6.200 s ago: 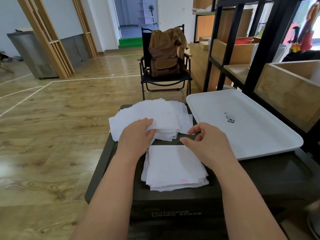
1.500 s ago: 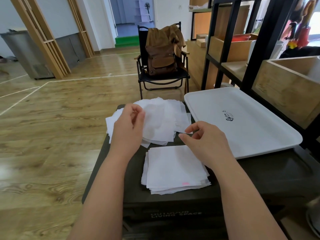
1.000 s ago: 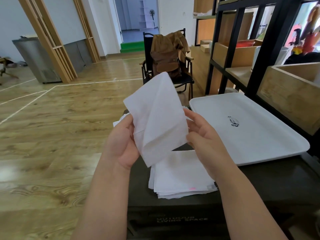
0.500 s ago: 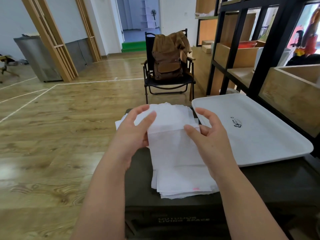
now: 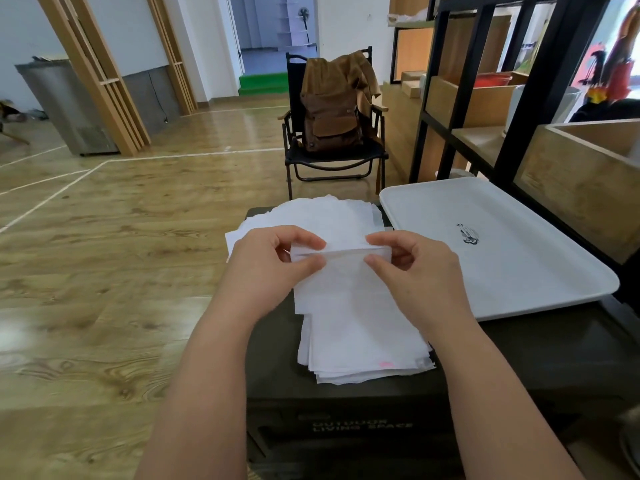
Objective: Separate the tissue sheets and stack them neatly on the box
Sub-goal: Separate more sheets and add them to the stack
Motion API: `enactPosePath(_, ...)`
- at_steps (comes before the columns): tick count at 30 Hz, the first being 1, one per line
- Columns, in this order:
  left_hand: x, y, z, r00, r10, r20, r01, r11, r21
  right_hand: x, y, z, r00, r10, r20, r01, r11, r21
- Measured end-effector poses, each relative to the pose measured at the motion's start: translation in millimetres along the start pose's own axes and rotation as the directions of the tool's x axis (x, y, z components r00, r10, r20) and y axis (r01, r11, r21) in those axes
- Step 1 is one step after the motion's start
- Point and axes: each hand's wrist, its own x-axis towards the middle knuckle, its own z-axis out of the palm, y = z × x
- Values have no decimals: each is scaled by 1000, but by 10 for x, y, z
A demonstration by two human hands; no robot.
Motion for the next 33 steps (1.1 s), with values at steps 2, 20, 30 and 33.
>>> enactPosePath(2,-1,-1,-7,1000,9,-29,-8,1000,18,4,16,-24,1000,-16,-7,16,1000,-21)
enactPosePath(20,-114,163,-51,895,-214,391,175,975,133,2,-13,-301,887,318,335,-298,948,-110)
enactPosePath(30,-47,23,71,887,-351,300,246,909,335,14,85,-166,859,437,266,-286,842,-458)
enactPosePath(33,31,-58,115,988,-128,-82,141,976,167,22,59,-166,921,355,160,-274,883,-382)
